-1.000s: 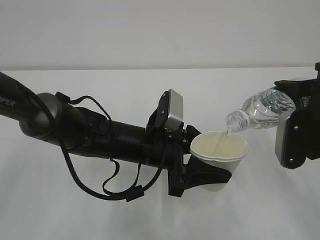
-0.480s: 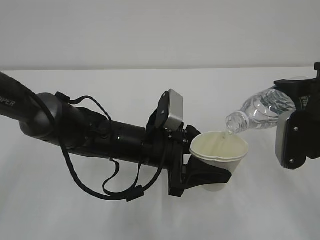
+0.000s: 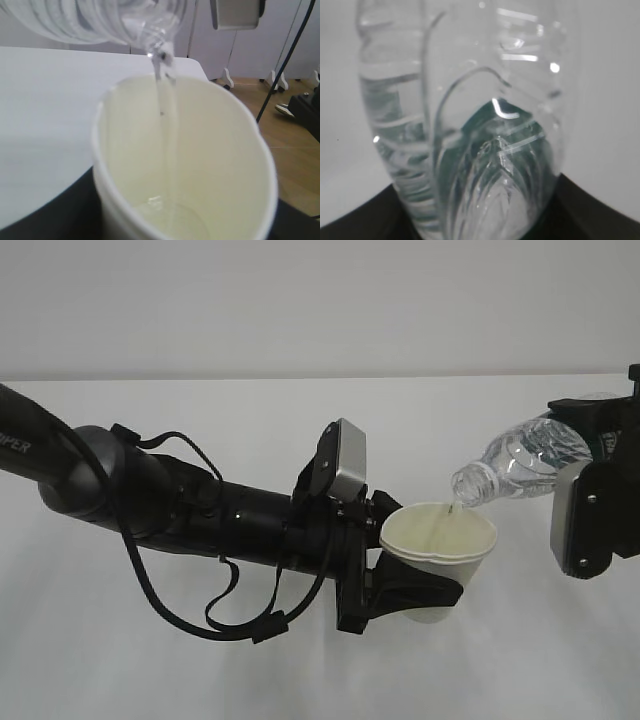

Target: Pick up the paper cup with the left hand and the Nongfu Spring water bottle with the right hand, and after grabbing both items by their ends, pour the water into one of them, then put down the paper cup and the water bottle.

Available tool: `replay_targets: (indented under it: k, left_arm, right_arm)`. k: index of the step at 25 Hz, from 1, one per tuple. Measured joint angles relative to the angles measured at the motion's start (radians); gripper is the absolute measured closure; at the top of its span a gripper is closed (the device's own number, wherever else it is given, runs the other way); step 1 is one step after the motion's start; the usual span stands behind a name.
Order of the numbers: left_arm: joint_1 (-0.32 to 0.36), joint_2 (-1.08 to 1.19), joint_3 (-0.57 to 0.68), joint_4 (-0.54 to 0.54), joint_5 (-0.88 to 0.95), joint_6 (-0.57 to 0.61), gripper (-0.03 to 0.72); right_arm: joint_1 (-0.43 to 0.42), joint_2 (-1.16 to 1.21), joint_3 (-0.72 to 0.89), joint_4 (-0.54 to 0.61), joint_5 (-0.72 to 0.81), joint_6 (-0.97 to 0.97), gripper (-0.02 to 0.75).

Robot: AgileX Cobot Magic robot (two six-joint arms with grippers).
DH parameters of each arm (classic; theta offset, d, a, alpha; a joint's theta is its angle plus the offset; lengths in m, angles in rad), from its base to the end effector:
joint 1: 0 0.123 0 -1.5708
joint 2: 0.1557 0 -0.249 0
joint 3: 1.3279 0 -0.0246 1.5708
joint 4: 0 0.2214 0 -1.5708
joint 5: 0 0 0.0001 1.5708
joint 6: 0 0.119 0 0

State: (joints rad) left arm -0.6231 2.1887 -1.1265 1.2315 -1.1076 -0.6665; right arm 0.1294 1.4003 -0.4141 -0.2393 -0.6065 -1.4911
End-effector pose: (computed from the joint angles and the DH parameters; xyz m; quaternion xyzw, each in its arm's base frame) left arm 0.2482 -0.3020 0.1075 0.5470 0.5497 -0.4860 0.4030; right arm 0.2615 0.0502 0.1784 -0.6595 0.4629 -0.3758 0.4577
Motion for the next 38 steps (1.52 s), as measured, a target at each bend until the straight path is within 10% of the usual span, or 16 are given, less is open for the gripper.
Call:
replay_targets:
  k: [38]
  left_arm:
    - [0.0, 0.0, 0.0, 0.0, 0.0, 0.0, 0.237]
  right_arm:
    - [0.0, 0.0, 0.0, -0.023, -0.002, -0.018, 0.318]
